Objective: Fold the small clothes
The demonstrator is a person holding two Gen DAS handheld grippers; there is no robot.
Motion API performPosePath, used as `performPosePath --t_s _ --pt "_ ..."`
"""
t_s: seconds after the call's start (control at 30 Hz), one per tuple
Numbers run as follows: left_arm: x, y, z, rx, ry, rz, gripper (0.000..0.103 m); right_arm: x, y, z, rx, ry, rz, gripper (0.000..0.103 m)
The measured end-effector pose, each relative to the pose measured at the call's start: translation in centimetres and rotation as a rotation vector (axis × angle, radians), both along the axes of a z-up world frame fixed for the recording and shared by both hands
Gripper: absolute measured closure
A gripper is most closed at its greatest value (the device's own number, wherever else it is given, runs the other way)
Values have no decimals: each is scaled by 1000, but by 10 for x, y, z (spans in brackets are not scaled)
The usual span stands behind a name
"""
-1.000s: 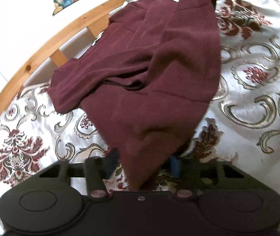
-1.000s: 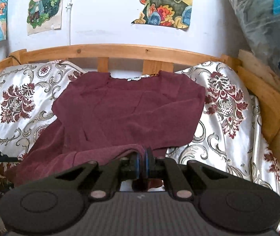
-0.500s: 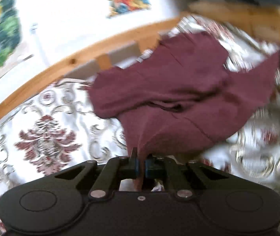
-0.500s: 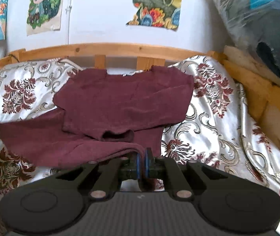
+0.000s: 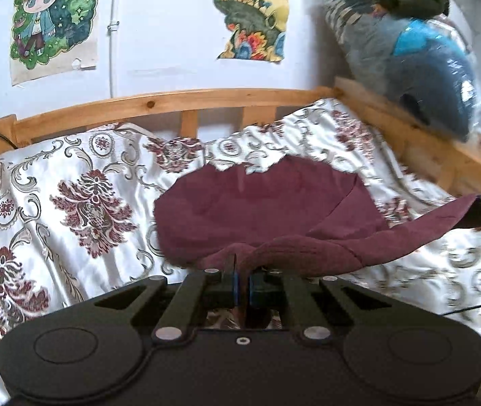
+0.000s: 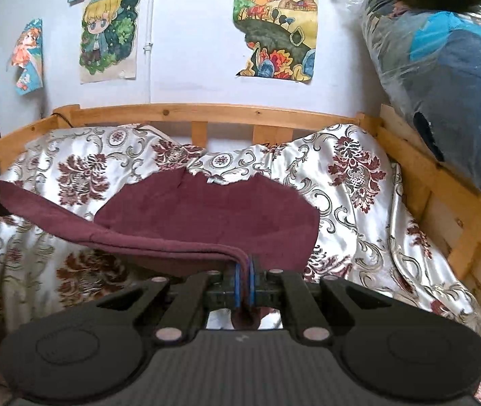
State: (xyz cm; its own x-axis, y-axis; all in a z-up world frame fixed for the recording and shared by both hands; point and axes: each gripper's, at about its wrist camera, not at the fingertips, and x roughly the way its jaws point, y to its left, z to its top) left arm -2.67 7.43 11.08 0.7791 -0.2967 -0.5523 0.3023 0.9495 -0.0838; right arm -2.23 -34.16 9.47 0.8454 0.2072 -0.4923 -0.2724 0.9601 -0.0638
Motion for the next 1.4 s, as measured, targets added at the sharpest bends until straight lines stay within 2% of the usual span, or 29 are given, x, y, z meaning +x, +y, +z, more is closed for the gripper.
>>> performPosePath --t_s 0.1,0.17,0.37,0.53,0.77,0.93,1.13,1.2,1.3,1.37,1.4 --pt "-7 4 13 -32 -7 2 98 -7 4 18 -33 -11 5 96" --pt "2 5 18 -69 -3 13 98 -1 9 25 -49 -26 9 96" --pt "70 3 15 -64 -1 85 98 68 23 26 -105 -48 15 96" --pt "142 1 -2 -14 29 141 97 145 30 5 -135 -26 14 96" --pt "232 1 -32 23 150 170 97 238 38 -32 -155 45 23 96" --pt "282 -3 -57 12 260 180 96 283 34 -64 -148 125 3 96" --pt "315 -11 -87 0 338 219 94 314 26 -100 -113 215 -23 96" --pt "320 -10 -94 -17 356 240 90 320 23 -107 -91 236 -31 95" --pt "322 -5 -99 -52 368 264 77 326 21 -113 -68 253 -36 94" --pt "320 0 -99 -77 363 264 56 329 20 -112 -54 258 -34 83" --pt "317 3 -98 -88 357 263 51 329 19 -112 -38 259 -33 79"
